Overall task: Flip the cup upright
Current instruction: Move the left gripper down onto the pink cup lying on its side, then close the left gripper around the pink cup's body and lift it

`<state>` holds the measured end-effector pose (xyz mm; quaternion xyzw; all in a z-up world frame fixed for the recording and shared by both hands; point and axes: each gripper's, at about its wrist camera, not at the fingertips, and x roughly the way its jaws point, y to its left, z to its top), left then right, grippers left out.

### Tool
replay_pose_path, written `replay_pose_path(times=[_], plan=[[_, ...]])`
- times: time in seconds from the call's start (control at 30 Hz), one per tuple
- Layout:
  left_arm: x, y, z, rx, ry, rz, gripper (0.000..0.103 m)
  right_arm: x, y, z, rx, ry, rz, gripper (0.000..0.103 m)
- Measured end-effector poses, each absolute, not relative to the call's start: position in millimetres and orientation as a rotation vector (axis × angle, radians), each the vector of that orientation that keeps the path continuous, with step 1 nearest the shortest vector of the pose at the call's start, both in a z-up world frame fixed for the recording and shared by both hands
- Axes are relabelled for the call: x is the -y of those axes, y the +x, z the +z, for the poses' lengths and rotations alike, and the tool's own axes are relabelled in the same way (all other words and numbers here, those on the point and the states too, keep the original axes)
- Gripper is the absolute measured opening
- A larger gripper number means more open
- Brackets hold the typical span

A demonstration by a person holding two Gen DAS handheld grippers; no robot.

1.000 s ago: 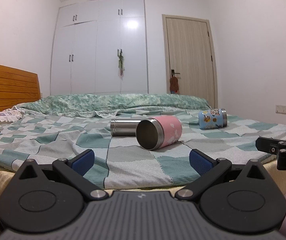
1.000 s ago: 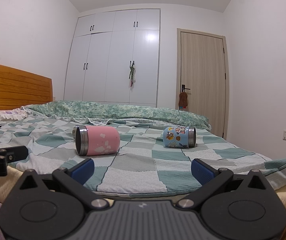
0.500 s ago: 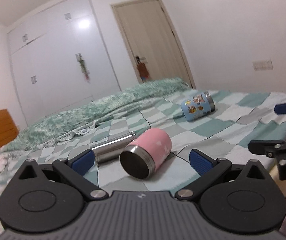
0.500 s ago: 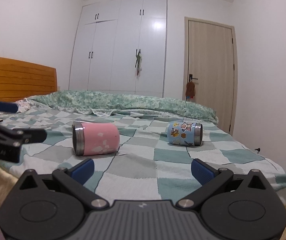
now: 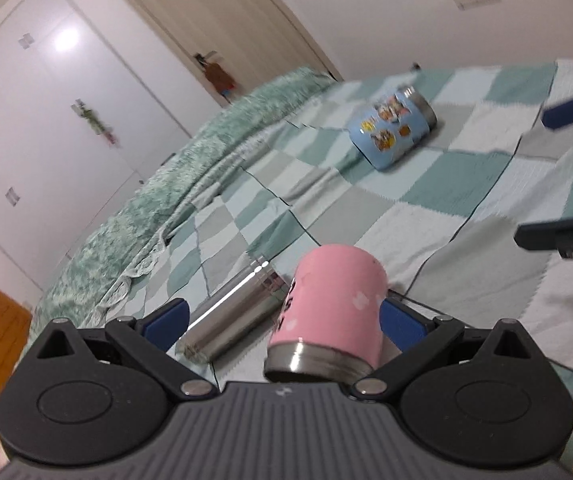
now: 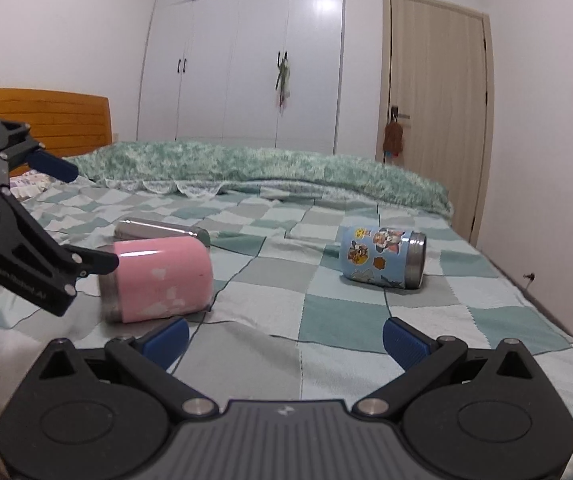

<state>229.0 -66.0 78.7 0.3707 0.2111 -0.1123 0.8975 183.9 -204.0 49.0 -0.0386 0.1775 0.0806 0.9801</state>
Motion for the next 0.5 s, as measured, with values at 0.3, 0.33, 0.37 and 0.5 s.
replay_pose_path(times=[0.3,0.33,0.37,0.5], plan=[[90,294,56,-0.661,0.899,-0.336,0.103,208,235,41,-0.466,-0.124,0.142,0.103],[91,302,53,-0.696,0.896,-0.341,0.103,209,239,40,-0.473,-0.124,0.145,0.103],[91,308,51,-0.727,0.888,-0.348,0.103,211,241,39,-0.481,-0.123,0.148,0.103],[93,329,33,-0.85,0.892,-0.351,0.102,215,249,35,-0.505,-0.118,0.167,0.103]])
